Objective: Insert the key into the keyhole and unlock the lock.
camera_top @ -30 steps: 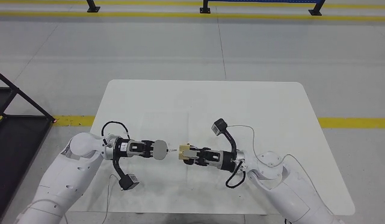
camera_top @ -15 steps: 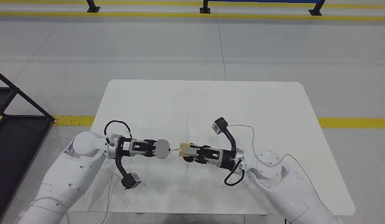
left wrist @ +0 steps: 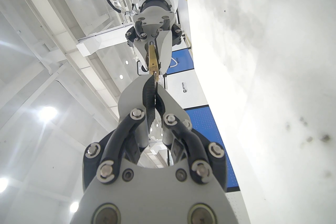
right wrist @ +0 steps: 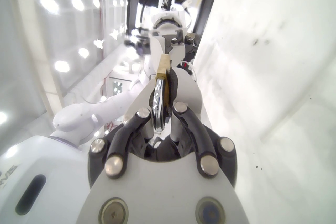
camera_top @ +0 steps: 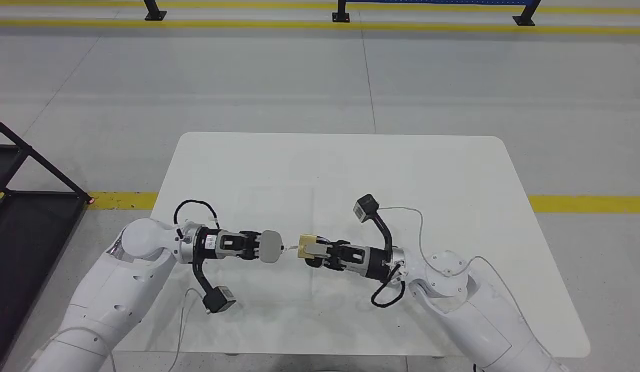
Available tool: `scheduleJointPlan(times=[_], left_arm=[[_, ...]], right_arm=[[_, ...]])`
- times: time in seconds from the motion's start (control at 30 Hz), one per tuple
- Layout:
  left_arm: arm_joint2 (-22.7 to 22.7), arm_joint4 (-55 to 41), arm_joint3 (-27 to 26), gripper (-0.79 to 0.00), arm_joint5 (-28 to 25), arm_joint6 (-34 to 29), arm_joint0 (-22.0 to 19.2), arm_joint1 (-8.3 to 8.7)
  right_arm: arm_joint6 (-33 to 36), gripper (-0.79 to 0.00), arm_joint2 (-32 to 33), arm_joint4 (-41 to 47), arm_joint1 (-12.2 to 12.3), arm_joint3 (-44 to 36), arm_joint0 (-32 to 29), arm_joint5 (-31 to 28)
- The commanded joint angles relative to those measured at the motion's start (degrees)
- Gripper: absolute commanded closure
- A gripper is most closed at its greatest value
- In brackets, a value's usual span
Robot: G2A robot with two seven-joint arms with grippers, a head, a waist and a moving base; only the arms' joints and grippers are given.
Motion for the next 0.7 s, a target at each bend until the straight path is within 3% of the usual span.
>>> scheduleJointPlan(times=[0.0, 0.67], left_arm=[[0.05, -0.07, -0.06, 0.000, -0.05, 0.00, -0.01, 0.02], [1.09, -0.03, 0.00, 0.000, -0.55, -0.59, -0.61, 0.07]], right_arm=[[0.01, 0.000, 0.04, -0.10, -0.05, 0.05, -0.01, 0.11], [0.65, 0.000, 0.33, -0.35, -0.58, 0.19, -0.27, 0.04]])
